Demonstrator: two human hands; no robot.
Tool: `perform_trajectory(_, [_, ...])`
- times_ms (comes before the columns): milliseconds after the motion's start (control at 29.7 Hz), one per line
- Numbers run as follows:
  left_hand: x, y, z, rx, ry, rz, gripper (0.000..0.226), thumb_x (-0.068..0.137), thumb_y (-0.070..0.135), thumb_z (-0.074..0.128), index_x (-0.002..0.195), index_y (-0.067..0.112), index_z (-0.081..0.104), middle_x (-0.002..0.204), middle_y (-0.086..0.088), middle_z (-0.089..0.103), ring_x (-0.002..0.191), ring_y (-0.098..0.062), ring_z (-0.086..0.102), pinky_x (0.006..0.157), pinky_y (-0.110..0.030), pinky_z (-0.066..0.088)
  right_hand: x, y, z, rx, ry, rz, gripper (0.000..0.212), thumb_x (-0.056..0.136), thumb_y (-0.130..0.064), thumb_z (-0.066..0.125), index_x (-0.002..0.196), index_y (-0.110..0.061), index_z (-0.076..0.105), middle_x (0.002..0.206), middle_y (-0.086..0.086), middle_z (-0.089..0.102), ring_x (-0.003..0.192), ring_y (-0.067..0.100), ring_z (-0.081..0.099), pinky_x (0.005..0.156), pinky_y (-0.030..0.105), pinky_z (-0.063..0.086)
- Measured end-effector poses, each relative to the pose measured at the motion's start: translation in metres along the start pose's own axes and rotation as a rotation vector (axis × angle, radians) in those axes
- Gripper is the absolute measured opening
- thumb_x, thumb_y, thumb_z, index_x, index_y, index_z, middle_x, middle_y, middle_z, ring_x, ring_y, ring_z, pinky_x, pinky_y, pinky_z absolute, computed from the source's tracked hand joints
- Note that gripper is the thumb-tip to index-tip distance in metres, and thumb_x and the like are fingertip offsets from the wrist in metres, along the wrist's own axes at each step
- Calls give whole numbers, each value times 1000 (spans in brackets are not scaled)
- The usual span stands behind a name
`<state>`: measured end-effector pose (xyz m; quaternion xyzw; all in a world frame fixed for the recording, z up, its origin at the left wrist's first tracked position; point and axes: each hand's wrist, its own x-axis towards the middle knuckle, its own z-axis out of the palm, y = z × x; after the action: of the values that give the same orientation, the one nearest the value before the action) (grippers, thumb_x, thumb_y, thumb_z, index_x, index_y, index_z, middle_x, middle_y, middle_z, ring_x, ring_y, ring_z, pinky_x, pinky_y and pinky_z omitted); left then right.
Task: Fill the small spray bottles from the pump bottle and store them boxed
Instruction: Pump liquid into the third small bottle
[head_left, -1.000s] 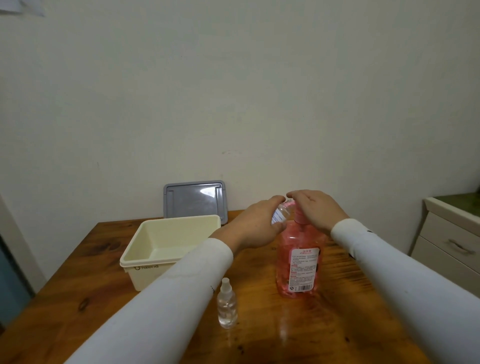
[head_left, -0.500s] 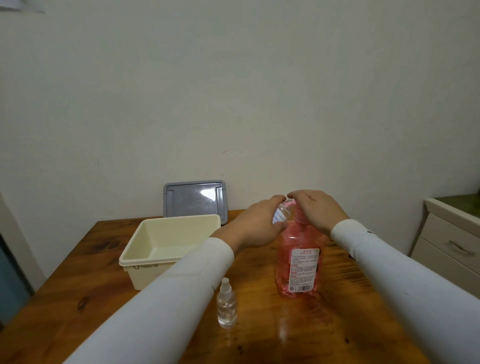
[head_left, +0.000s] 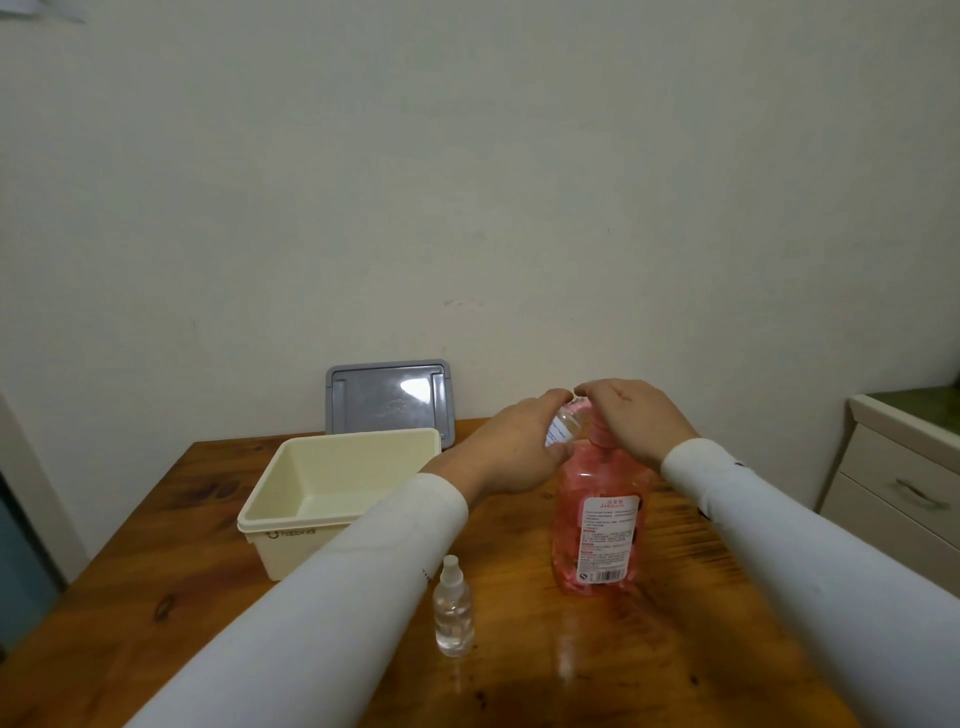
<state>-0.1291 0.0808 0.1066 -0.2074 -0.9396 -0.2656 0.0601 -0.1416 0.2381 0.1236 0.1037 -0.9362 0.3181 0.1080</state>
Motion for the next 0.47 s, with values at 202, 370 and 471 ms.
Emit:
perform_trajectory(202, [2,7,-10,30,30,23,62,95,32,56,148,26,25,142,-5,46,121,-24,51,89,-29,41,5,-5,-8,67,54,1,40,98,-26,33,121,-15,64,131,8,59,119,24,51,102,39,39])
perform_trajectory(370, [-2,1,1,-5,7,0,61,95,34,56,147,28,25,144,-4,45,123,-25,50,92,-33,43,1,2,3,56,28,0,41,98,-25,32,122,-15,63,129,8,60,116,24,53,101,38,41])
perform_trajectory(471, [-1,1,1,-5,-4,-6,63,95,34,56,148,28,24,145,-4,45,125,-26,49,95,-35,44,1,2,3,22,6,6,40,99,-26,31,121,-15,63,127,9,61,114,25,53,98,37,41])
